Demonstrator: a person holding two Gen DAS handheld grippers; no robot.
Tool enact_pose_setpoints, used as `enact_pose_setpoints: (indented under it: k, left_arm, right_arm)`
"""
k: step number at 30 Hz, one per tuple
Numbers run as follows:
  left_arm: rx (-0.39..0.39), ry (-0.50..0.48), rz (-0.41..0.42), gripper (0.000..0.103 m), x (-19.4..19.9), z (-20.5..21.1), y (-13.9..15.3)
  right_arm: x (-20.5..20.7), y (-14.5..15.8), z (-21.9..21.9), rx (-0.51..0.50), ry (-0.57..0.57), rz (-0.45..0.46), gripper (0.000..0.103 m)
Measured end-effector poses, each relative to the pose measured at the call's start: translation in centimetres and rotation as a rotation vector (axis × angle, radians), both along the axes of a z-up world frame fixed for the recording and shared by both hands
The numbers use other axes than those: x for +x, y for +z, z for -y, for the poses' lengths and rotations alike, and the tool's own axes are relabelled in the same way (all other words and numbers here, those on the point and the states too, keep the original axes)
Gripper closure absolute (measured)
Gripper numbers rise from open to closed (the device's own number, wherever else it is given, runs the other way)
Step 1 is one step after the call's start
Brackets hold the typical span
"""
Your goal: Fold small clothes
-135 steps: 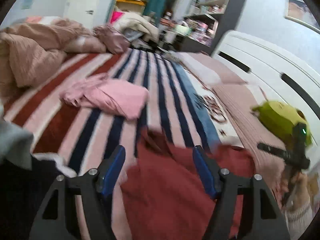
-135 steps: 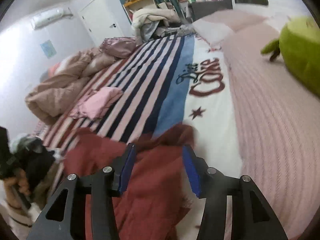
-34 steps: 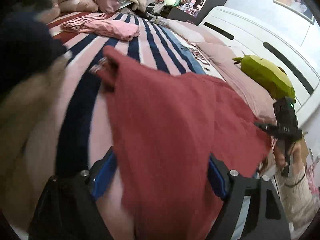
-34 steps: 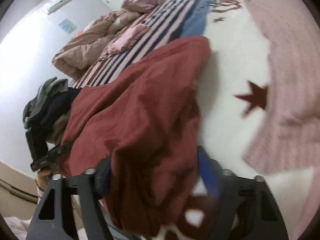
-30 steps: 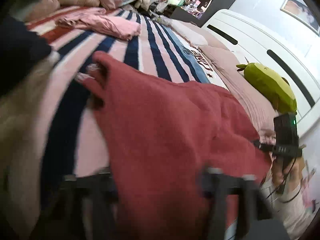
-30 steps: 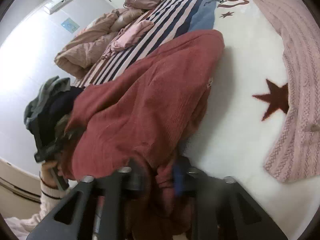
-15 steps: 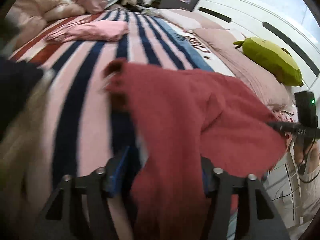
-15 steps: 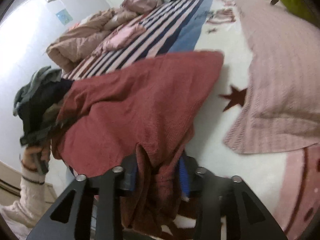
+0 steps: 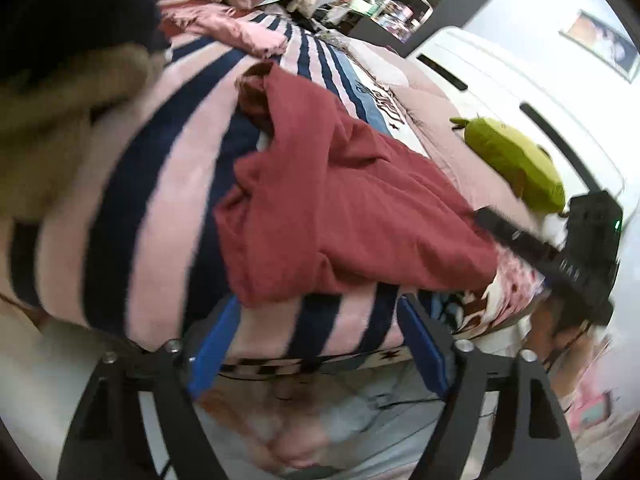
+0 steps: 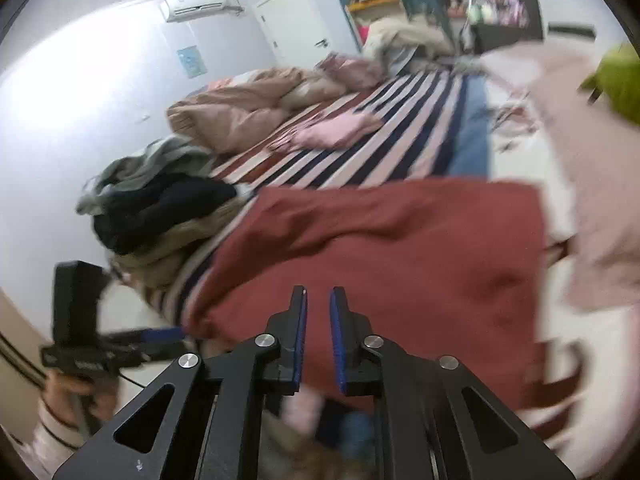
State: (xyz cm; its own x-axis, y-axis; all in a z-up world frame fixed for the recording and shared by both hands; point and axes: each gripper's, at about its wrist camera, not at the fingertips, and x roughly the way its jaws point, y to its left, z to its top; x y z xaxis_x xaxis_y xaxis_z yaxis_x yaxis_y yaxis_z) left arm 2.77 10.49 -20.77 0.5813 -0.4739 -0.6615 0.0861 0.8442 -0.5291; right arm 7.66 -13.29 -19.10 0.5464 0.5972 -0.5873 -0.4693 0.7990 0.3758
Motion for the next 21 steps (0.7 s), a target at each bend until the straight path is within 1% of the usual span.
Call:
enact_pose_setpoints:
  k: [2, 5, 7, 8, 11, 14, 15, 16, 17, 18, 19, 21]
  left_arm:
    - [-0.056, 0.011, -0.001, 0.025, 0.3, 0.5, -0.6]
    - [-0.125, 0.042, 0.007, 0.025, 1.4, 1.1, -1.1]
    - [-0.148, 0.077, 0.017, 0.024, 2.3, 1.3, -1.4]
    - [-0.158, 0.086, 0.02, 0.023, 2.7, 1.4, -1.5]
    - [-0.179, 0.118, 0.064, 0.023, 4.1, 1.6, -1.2]
    - [-0.187, 0.143, 0.075, 0.023, 6.1, 1.4, -1.0]
    - [-0.182, 0.149, 0.075, 0.025, 6.7, 1.3, -0.9]
    - [-0.171, 0.157, 0.075, 0.034, 7.2, 1.3, -0.8]
    - [-0.147, 0.163, 0.075, 0.051, 7.7, 1.4, -0.5]
    - [-0.133, 0.159, 0.074, 0.062, 8.0, 1.4, -0.5]
    - [-0.119, 0.151, 0.074, 0.08, 8.4, 1.6, -0.2]
    - [-0.095, 0.13, 0.092, 0.082, 9.0, 1.9, 0.6]
  right_arm:
    - [-0.1, -1.3, -1.7, 0.006, -0.004, -0.02, 0.097]
    - [0.4, -3.4, -3.1, -0.056, -0.058, -0.06, 0.097]
    - [0.6, -5.0, -3.5, -0.112, -0.092, -0.088, 0.098]
    - [0.6, -5.7, -3.5, -0.13, -0.098, -0.095, 0.101]
    - [0.2, -6.1, -3.0, -0.116, -0.107, -0.084, 0.102]
    - [0.2, -5.9, -2.7, -0.098, -0.103, -0.101, 0.101]
    - [0.1, -5.8, -2.3, -0.077, -0.096, -0.111, 0.099]
    - [0.0, -5.5, -1.6, -0.036, -0.089, -0.127, 0.098]
    - [0.0, -5.2, -0.9, -0.002, -0.086, -0.137, 0.098]
    - [0.1, -4.9, -0.3, 0.023, -0.087, -0.138, 0.098]
    - [-0.1, -4.4, 0.8, 0.065, -0.087, -0.133, 0.094]
    - [-0.5, -3.1, 3.6, 0.183, -0.07, -0.136, 0.093]
